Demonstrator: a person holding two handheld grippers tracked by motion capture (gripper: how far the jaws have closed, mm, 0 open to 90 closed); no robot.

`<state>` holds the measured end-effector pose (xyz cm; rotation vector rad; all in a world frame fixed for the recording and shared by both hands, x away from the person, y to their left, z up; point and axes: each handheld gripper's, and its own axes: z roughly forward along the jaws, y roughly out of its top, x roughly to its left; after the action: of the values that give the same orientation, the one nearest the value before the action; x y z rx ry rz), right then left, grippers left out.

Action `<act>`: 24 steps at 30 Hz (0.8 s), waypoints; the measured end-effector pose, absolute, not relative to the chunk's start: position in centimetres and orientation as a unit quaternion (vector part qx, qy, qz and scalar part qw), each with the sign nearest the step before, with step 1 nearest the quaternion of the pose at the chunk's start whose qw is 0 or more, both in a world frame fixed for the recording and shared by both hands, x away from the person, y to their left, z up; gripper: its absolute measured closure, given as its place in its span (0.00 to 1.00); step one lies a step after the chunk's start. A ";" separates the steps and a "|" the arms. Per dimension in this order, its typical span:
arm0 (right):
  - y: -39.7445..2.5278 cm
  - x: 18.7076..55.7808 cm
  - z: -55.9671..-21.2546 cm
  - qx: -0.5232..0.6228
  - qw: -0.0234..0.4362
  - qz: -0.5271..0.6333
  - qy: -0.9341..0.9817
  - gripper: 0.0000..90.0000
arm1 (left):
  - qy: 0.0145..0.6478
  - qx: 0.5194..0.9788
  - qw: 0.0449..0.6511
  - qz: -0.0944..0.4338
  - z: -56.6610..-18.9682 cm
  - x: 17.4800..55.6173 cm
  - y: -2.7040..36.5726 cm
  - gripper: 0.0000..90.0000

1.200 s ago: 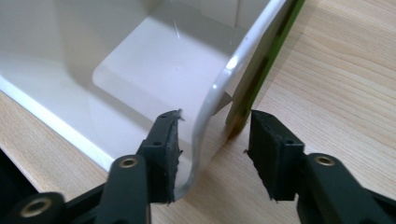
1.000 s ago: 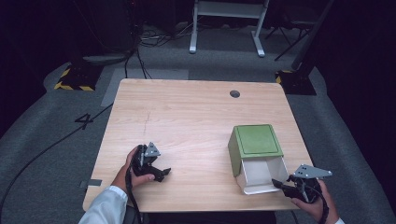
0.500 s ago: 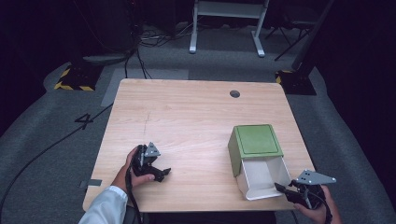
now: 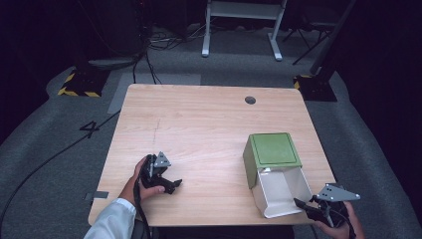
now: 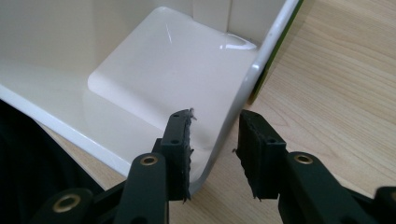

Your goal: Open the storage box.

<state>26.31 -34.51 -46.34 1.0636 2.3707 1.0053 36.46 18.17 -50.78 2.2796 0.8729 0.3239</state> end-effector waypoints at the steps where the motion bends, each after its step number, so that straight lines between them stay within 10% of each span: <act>1: -34.6 26.3 -46.3 0.376 0.176 0.355 0.838 0.72 | 0.335 0.873 0.333 0.124 -50.8 36.5 18.2 0.00; 24: -34.8 25.8 -46.4 0.373 0.172 0.356 0.839 0.72 | 0.336 0.872 0.333 0.124 -50.8 36.4 18.2 0.00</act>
<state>25.82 -34.77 -46.40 1.0583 2.3824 1.0096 36.42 18.16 -50.77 2.2779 0.8783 0.3250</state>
